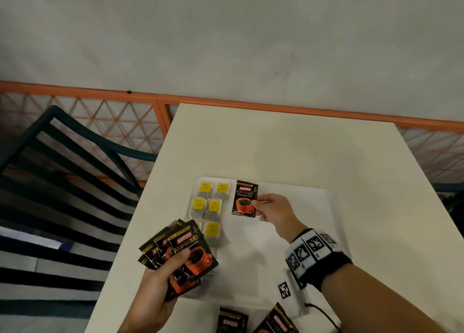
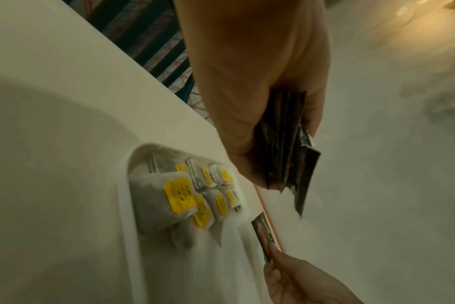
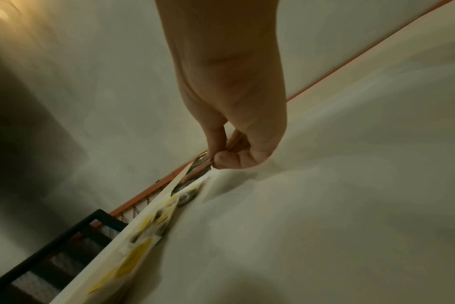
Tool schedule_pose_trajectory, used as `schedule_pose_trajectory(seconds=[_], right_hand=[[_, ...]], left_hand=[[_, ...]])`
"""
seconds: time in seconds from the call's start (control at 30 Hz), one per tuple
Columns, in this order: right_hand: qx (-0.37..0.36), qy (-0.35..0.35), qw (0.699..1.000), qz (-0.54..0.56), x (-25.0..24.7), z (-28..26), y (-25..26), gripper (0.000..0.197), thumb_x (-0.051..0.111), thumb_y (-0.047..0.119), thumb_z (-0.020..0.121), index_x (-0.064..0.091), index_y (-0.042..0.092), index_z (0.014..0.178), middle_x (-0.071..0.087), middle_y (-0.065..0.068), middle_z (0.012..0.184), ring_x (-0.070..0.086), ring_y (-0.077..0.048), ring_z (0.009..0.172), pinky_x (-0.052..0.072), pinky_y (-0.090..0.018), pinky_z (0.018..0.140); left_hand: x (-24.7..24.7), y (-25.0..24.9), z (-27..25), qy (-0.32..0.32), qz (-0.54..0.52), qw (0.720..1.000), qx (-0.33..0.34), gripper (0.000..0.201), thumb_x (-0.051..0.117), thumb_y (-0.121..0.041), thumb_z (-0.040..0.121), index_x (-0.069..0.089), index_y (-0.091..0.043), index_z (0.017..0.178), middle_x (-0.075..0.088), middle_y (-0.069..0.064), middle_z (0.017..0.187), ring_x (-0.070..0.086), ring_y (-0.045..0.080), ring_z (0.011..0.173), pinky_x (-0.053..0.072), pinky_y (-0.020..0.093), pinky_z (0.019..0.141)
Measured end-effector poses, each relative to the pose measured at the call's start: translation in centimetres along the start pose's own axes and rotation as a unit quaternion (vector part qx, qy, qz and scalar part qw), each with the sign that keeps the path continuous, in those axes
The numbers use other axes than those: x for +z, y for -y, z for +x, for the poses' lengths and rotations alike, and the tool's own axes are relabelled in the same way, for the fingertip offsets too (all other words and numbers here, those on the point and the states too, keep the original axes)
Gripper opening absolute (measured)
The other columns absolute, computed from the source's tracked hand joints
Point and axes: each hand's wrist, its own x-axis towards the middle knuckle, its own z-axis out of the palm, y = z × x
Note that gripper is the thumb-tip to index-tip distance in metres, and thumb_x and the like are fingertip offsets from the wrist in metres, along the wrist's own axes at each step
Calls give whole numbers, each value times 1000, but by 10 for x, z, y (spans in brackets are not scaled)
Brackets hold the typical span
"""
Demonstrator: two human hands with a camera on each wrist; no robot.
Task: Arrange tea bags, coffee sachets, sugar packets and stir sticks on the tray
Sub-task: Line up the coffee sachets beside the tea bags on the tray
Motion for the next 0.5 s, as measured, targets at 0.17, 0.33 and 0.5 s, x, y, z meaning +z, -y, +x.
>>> schedule_pose_trajectory(seconds=[0.17,0.33,0.5], right_hand=[[-17,-22,999,-44,13,23,2,12,66,5,82,58,7,90,63,-11,78,54,-13,55,43,-20,51],[-27,-41,995,-83,18,33,3,13,68,6,80,57,8,86,61,-5,68,53,-11,52,47,-17,49],[-60,-43,993,-97,19,37,3,17,69,4,80,54,7,85,58,-3,64,54,-6,42,43,-9,40]], left_hand=[[0,-3,8,1,5,1000,2,57,58,-8,69,53,-19,125,73,10,99,71,27,85,54,47,77],[0,-4,13,3,0,1000,-5,60,58,-6,70,52,-19,128,66,17,114,64,34,101,50,50,84],[0,-2,21,12,11,1000,-12,61,58,-7,70,52,-20,129,67,15,114,65,32,100,54,45,72]])
